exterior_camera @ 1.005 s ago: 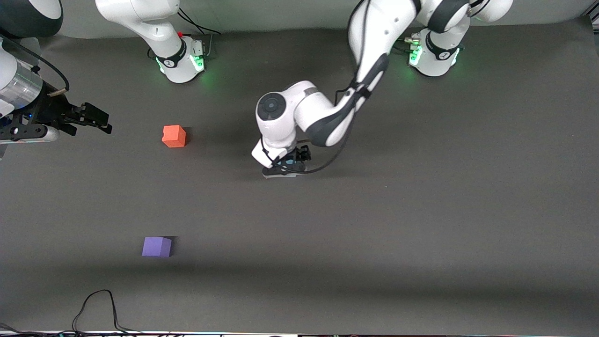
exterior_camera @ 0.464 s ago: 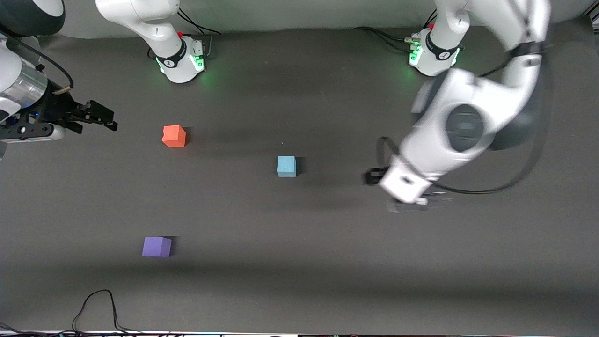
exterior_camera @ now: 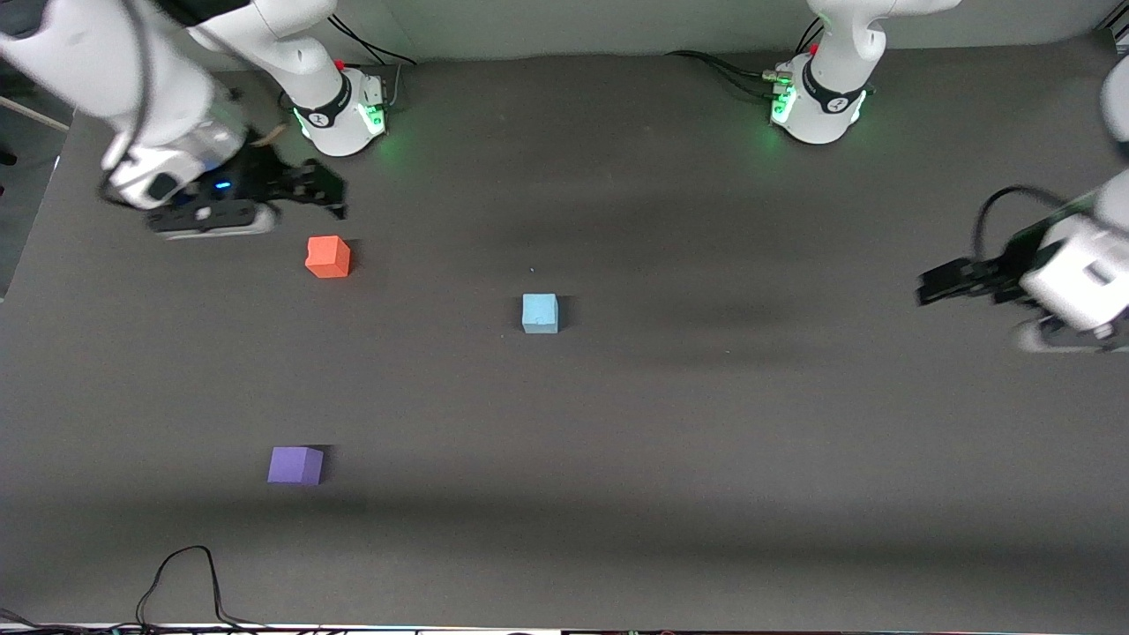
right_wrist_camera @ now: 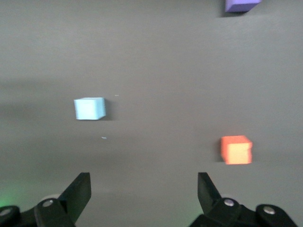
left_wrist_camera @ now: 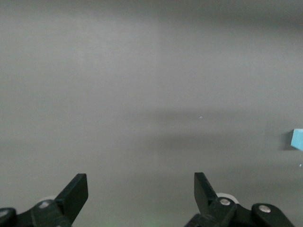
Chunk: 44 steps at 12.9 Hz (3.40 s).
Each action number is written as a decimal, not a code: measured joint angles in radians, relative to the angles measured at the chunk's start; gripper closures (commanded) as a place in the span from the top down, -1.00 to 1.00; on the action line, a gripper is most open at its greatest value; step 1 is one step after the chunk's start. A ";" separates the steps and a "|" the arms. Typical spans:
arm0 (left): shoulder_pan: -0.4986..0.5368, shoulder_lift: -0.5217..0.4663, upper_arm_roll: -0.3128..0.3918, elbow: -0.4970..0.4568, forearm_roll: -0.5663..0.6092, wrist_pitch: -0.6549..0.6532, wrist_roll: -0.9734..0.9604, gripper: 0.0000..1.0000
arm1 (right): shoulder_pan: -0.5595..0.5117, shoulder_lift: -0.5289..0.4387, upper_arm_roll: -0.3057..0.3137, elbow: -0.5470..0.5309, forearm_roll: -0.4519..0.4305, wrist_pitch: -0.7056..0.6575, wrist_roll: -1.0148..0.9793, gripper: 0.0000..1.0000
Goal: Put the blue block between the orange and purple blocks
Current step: 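Move the right gripper over the blue cube, then lower the right gripper and close it on the blue cube, then carry the blue cube with the right gripper past the orange cube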
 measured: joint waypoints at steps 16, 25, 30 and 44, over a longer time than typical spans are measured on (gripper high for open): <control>-0.077 -0.096 0.074 -0.035 0.052 -0.030 0.026 1.00 | 0.349 0.450 -0.006 -0.058 -0.026 0.489 0.223 1.00; -0.082 -0.109 0.079 -0.035 0.053 -0.032 0.038 1.00 | 0.345 0.647 -0.016 -0.105 -0.033 0.784 0.222 1.00; -0.082 -0.109 0.085 -0.035 0.053 -0.032 0.042 1.00 | 0.341 0.731 -0.019 -0.102 -0.032 0.887 0.248 0.98; -0.091 -0.109 0.085 -0.045 0.082 -0.032 0.100 1.00 | 0.340 0.347 -0.113 -0.011 -0.032 0.384 0.246 -0.90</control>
